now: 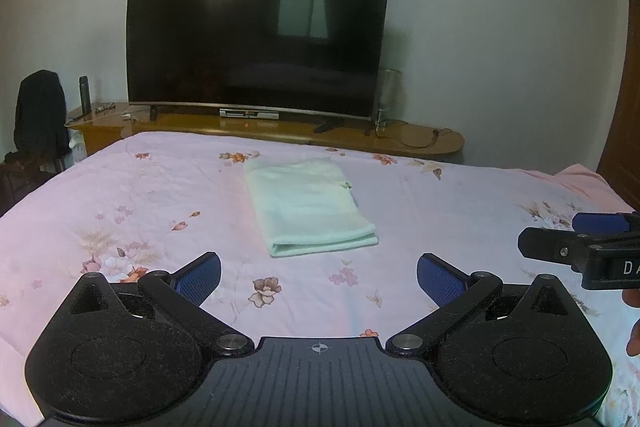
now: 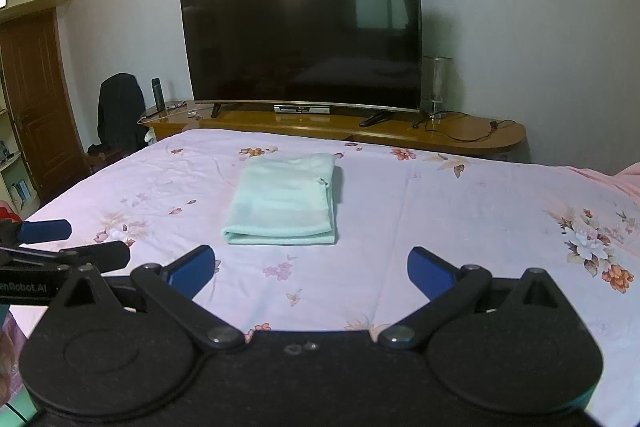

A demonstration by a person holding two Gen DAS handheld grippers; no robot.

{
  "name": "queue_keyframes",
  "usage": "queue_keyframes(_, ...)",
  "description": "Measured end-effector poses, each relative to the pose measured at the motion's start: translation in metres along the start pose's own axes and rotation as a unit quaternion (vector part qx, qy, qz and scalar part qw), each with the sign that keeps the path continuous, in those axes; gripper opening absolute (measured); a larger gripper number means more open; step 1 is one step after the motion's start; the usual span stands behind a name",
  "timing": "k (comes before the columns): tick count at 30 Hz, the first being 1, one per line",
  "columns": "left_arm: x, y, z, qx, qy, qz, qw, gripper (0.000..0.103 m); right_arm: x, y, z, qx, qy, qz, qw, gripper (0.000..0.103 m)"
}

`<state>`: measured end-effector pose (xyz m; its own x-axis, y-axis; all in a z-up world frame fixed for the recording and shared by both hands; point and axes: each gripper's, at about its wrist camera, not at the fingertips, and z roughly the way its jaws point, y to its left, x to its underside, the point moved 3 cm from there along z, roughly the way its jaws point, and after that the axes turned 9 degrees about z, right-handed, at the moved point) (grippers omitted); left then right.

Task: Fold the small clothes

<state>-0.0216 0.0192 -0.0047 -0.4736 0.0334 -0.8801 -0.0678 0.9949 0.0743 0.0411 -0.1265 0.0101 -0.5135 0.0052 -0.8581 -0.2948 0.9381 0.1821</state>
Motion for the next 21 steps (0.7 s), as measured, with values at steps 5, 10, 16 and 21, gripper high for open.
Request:
queue_keyframes(5, -0.0011, -0.0008, 0.0012, -0.003, -0.001, 0.004, 1.0000, 0.103, -0.0009, -0.0004, 0.0003, 0.002, 0.000, 0.000, 1.000, 0.102)
queue_keyframes(10, -0.0024, -0.0017, 0.0013, -0.002, -0.002, 0.006, 1.0000, 0.103, -0.0017, -0.0005, -0.0001, 0.003, 0.001, 0.002, 1.000, 0.102)
queue_keyframes(16, -0.0031, -0.0016, 0.0010, -0.004, 0.000, 0.005, 1.0000, 0.103, -0.0037, 0.0031, 0.0011, 0.002, 0.000, 0.002, 1.000, 0.102)
queue_keyframes(21, -0.0037, -0.0001, 0.0001, -0.005, -0.003, 0.005, 1.0000, 0.103, -0.0051, 0.0036, 0.0016, 0.002, 0.000, 0.002, 1.000, 0.102)
